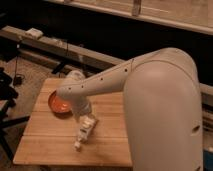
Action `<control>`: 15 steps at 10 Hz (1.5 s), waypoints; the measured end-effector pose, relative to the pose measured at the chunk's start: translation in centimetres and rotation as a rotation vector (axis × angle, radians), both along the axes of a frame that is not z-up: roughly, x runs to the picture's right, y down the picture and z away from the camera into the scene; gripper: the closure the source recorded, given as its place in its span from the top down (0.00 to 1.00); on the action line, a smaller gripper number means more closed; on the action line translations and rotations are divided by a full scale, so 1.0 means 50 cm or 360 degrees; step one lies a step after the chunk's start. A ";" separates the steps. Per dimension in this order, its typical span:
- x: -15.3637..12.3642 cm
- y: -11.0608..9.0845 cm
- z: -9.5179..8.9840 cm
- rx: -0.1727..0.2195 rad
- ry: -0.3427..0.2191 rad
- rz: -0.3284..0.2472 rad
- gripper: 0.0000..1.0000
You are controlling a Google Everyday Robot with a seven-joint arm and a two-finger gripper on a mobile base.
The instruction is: Place the bottle in the ceramic bowl
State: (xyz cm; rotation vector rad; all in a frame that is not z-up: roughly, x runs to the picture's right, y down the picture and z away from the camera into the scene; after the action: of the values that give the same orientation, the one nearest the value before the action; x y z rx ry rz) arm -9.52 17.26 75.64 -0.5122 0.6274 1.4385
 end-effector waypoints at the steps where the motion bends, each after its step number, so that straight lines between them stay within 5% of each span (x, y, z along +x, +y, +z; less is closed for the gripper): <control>1: 0.009 0.013 0.014 -0.0019 0.0006 0.0043 0.65; 7: 0.022 0.037 0.058 -0.0093 -0.0050 0.0236 0.65; 15: -0.023 0.050 0.100 -0.0155 -0.0114 0.0192 0.65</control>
State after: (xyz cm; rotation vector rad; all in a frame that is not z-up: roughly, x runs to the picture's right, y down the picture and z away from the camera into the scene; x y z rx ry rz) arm -10.68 19.76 80.66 -0.6853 0.6204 1.5014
